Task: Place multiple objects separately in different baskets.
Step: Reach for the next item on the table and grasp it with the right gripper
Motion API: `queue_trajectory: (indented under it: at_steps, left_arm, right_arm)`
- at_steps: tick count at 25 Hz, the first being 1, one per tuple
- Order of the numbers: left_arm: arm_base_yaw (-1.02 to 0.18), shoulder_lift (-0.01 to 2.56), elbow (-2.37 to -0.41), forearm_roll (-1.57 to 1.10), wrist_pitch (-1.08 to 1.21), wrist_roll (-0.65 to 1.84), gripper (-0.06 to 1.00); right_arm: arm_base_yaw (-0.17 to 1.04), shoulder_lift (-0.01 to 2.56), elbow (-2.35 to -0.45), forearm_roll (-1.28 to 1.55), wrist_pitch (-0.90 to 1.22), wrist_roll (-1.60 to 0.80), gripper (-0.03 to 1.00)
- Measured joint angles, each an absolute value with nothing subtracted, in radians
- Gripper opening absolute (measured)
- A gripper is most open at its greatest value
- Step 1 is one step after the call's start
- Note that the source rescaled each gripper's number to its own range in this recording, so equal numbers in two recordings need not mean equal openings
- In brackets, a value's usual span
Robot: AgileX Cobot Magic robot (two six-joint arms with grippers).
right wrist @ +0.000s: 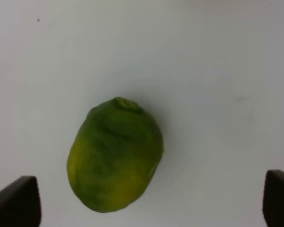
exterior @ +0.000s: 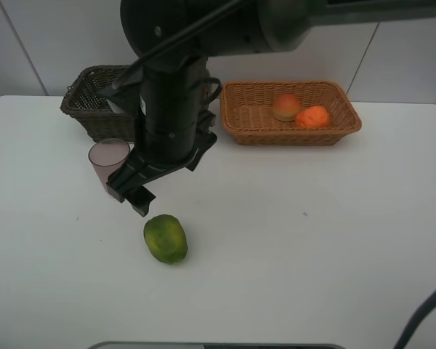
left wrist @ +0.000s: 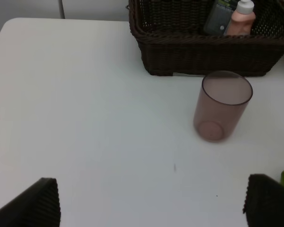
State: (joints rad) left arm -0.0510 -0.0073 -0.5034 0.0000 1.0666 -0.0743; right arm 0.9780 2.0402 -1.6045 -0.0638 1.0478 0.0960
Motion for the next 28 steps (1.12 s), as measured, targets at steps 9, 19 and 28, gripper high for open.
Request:
queue_trajectory:
  at_steps: [9, 19, 28]
  left_arm:
    - [-0.051, -0.007, -0.503, 0.0, 1.067, -0.074, 1.0]
    - [-0.051, -0.007, -0.503, 0.0, 1.067, -0.074, 1.0]
    - [-0.051, -0.007, -0.503, 0.0, 1.067, -0.074, 1.0]
  right_arm:
    - [0.981, 2.04, -1.421, -0.018, 0.889, 0.167, 0.98]
    - [1.005, 2.085, -1.396, -0.016, 0.784, 0.234, 0.98]
    - [1.014, 2.123, -1.396, -0.017, 0.722, 0.269, 0.98]
